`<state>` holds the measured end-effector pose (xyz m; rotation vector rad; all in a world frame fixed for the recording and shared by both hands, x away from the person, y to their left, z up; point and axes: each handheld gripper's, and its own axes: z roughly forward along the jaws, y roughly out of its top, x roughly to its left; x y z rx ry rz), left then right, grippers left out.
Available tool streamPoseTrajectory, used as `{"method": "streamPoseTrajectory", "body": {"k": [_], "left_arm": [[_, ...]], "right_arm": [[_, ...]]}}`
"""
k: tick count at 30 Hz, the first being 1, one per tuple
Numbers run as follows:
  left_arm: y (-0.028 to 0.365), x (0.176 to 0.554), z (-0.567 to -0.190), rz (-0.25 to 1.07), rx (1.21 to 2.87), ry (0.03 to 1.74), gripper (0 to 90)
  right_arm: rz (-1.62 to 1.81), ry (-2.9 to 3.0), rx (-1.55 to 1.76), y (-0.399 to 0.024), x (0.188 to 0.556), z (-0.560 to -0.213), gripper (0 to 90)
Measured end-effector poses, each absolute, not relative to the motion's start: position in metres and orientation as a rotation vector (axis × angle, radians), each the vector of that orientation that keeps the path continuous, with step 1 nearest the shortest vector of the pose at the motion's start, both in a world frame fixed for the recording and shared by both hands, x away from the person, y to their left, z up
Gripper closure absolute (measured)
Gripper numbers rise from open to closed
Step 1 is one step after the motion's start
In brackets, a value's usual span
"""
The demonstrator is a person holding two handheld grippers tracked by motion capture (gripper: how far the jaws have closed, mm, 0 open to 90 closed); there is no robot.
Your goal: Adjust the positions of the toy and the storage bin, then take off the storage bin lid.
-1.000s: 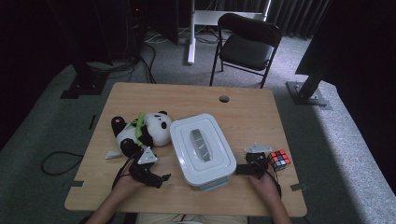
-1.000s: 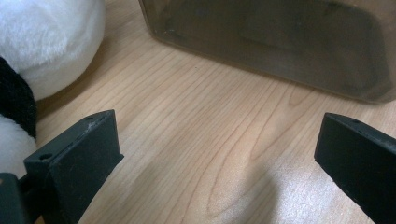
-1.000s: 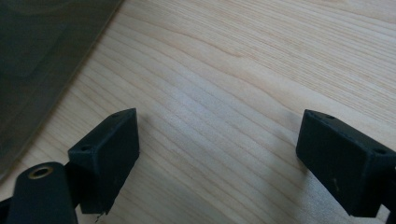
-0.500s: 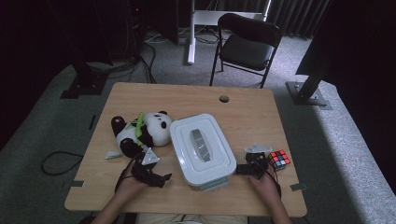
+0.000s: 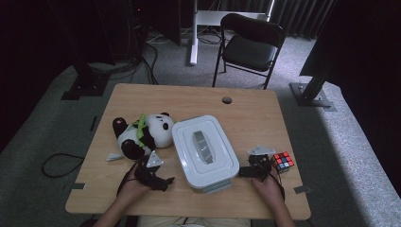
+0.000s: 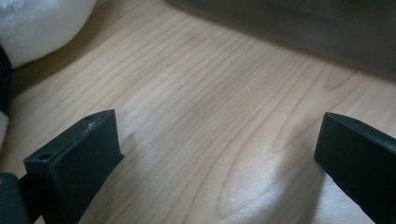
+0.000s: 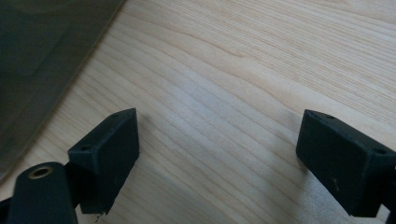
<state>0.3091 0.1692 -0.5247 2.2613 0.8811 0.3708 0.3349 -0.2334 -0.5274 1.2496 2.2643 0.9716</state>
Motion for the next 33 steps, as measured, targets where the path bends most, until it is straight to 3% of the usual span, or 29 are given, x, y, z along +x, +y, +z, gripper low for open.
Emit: {"method": "streamPoseTrajectory", "body": {"k": [33], "left_arm": [[0.1691, 0.3091, -0.5247, 0.372, 2.260, 0.883, 0.8]], "right_arm": [[0.931, 2.303, 1.254, -0.2338, 0.3311, -0.5237, 13.7]]}}
